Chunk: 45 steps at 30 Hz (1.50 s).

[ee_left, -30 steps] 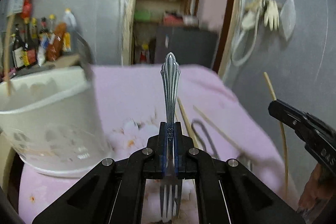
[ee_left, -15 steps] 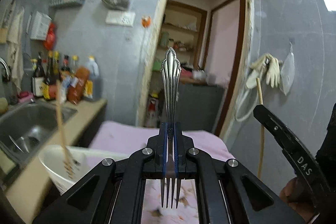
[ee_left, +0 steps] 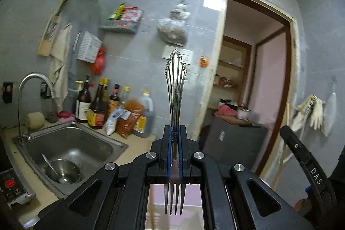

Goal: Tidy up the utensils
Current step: 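Lift the fork and chopstick and carry them over the white caddy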

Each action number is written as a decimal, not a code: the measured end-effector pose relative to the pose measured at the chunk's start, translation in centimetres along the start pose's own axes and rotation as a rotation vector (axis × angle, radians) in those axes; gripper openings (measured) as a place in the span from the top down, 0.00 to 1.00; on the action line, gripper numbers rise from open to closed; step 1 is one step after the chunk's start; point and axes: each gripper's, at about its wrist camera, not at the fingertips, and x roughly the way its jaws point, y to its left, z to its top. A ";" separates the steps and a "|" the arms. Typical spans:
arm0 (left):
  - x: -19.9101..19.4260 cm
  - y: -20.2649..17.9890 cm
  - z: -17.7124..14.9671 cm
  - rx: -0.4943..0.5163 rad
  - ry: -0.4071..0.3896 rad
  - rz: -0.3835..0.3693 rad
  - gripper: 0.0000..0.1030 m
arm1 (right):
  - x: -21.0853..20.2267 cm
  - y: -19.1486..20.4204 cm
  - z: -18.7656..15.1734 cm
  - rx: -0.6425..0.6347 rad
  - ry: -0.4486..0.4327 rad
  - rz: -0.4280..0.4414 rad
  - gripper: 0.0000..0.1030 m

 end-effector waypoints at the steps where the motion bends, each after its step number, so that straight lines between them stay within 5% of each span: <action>1: 0.3 0.5 -0.4 -0.007 -0.005 0.007 0.97 | 0.4 0.0 -0.5 0.008 -0.012 -0.001 0.97; 14: 2.5 2.6 -5.0 -0.061 0.020 0.068 0.97 | 2.2 0.3 -3.9 -0.024 -0.052 -0.032 0.97; 26: 3.0 3.2 -7.5 -0.066 0.089 0.074 0.97 | 3.0 0.4 -6.9 -0.037 0.013 -0.044 0.97; 45: 3.0 2.9 -9.1 -0.064 0.156 0.001 0.97 | 3.1 0.8 -8.6 -0.058 0.095 -0.023 0.95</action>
